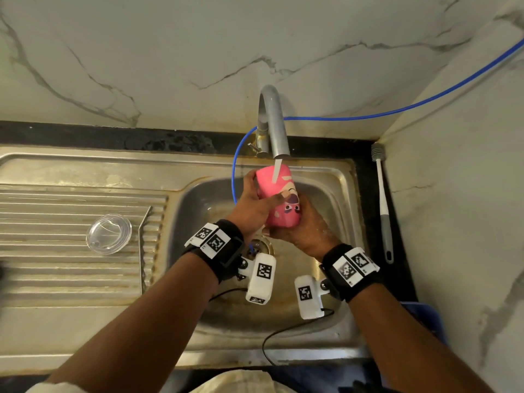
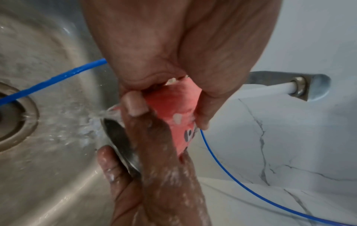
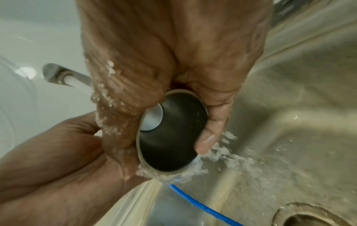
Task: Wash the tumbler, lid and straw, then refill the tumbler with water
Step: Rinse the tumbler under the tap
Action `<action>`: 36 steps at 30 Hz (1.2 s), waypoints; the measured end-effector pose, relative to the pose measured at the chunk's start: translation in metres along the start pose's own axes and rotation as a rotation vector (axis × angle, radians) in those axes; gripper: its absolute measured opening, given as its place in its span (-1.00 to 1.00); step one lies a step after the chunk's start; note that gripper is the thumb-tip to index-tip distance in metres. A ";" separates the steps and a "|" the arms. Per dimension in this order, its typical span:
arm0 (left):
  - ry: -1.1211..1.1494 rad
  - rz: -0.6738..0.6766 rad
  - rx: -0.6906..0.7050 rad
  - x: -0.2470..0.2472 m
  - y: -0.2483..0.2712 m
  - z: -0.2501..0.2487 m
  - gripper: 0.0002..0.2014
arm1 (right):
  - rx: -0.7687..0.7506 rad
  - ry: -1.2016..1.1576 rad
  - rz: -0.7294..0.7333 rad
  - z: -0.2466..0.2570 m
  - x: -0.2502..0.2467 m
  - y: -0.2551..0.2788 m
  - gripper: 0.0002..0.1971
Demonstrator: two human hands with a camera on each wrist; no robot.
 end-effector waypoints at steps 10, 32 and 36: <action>-0.286 0.075 0.176 -0.013 0.003 -0.011 -0.01 | -0.081 0.047 -0.013 -0.006 0.013 0.000 0.16; 0.124 -0.174 -0.090 -0.054 0.001 0.000 -0.23 | 0.072 -0.123 -0.175 0.037 0.015 -0.027 -0.65; -0.031 -0.127 0.036 -0.056 0.004 -0.005 -0.38 | 0.230 -0.109 -0.116 0.043 0.019 -0.042 -0.50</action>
Point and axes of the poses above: each hand's wrist, its own y-axis away from the middle knuckle, its own x-axis out of the palm, z = x × y, the point moved 2 cm from there along -y, towards the middle knuckle, and after that the axes turned 11 degrees about -z, right-handed, at the moved point
